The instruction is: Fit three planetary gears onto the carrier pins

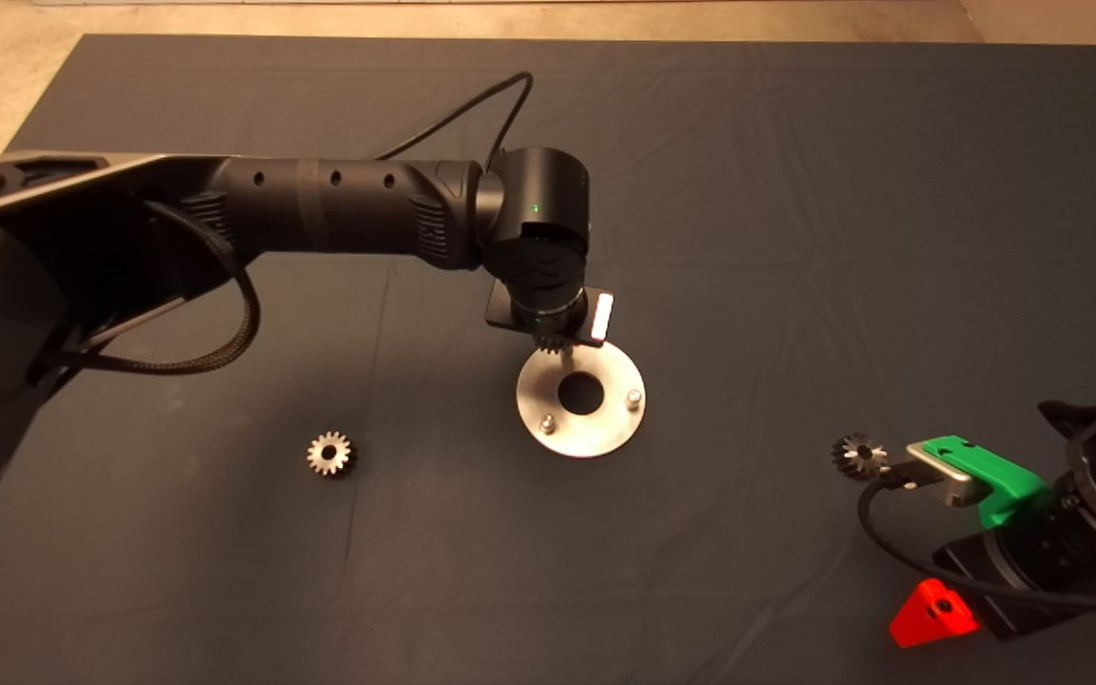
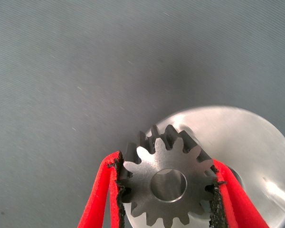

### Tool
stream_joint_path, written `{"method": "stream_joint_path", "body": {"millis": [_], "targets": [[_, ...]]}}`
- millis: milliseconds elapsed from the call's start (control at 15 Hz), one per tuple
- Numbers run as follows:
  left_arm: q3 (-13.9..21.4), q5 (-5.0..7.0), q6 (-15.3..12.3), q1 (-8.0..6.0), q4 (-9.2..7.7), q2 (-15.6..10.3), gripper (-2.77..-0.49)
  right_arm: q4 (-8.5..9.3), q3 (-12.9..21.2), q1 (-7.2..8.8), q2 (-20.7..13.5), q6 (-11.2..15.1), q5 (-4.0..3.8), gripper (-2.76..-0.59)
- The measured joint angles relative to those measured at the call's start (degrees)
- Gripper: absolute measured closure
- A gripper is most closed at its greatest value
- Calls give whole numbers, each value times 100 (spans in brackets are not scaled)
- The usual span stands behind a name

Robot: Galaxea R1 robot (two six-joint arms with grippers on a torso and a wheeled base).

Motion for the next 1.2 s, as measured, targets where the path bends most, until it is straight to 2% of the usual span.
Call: {"method": "stream_joint_path", "body": {"millis": [200,333,1067,1200], "targets": [[-291,2,20,2,6,225,-77,-1,0,0,2,0,2,-276],[-336,-17,41,0,11,271,-77,-1,0,0,-5,0,-4,-276],[-321,-16,28,2,11,212,-77,-1,0,0,-13,0,0,-276],[-204,-17,-41,2,9,214,-77,-1,0,0,-11,0,2,-276]]}}
